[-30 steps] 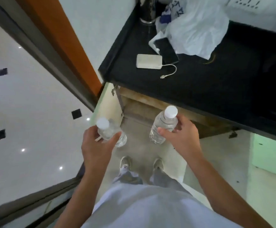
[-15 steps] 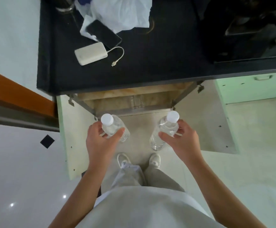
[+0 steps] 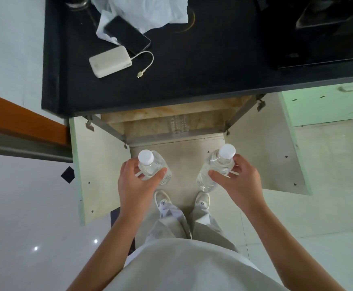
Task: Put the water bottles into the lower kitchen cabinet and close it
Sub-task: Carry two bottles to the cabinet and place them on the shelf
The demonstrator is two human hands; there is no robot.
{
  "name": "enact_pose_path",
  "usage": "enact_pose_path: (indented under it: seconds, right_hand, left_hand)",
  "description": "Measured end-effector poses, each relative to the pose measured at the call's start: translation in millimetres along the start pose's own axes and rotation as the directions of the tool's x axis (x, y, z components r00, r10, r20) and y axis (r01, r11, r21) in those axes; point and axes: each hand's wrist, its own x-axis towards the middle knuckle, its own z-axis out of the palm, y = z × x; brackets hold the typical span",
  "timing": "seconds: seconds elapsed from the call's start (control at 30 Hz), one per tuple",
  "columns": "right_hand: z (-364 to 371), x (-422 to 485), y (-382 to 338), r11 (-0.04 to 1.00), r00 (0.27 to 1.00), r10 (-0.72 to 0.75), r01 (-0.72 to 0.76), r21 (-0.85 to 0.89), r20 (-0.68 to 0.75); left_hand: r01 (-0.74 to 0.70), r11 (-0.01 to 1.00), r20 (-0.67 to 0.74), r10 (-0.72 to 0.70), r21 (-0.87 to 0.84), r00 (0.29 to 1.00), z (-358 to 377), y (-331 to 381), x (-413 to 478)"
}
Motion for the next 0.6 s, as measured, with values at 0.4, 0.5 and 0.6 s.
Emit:
enact_pose_path:
  seconds: [0.4,0.5,0.6]
  right_hand:
    - [-7.1,6.4,43.0,0.998,1.0,0.031,-0.031,0.047,0.006]
    - [4.8,17.9,55.0,0.998,0.999,0.031,-0.033,0.05,0.024]
    - [22.3,31.6,68.5,0.998,0.998,0.033,-0.035,0.051,0.046]
  left_hand:
    - [-0.008,1.0,0.042,0.008,0.009,0.999,36.6,-16.2,-8.9]
    - [0.005,1.0,0.029,-0.005,0.009,1.0,45.0,-29.5,-2.5]
    - [0.009,1.0,0.02,-0.01,0.02,1.0,51.8,-47.1,4.0]
